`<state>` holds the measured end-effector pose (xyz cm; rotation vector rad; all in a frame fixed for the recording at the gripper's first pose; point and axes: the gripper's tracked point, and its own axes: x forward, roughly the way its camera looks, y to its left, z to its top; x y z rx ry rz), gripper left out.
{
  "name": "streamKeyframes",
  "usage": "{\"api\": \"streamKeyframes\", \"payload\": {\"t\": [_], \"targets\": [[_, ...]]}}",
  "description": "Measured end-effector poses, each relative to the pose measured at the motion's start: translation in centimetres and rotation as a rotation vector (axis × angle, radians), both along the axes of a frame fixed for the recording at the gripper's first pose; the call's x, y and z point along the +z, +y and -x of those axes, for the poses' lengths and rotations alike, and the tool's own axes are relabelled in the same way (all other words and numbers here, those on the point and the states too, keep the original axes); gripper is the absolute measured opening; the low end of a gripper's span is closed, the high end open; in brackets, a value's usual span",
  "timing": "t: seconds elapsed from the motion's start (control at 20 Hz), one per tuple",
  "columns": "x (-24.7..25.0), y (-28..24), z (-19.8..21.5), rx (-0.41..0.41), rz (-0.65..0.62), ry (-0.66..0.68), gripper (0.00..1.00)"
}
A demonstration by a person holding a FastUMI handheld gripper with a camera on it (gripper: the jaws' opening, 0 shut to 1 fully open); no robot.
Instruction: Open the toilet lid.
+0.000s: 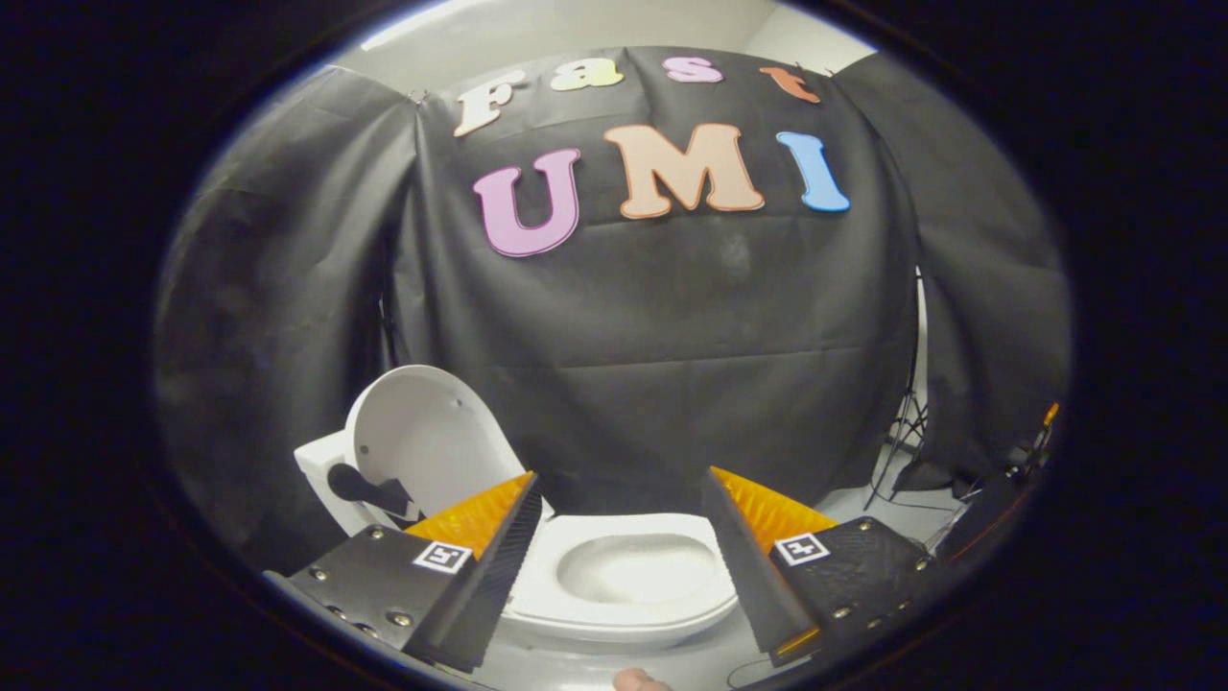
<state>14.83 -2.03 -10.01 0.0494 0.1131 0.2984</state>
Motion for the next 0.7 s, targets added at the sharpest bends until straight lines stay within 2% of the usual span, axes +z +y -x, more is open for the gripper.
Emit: {"api": "streamKeyframes", "payload": {"t": [0.7], "targets": [[5.2, -8.1, 3.9, -0.059, 0.008, -0.094, 0.99]]}}
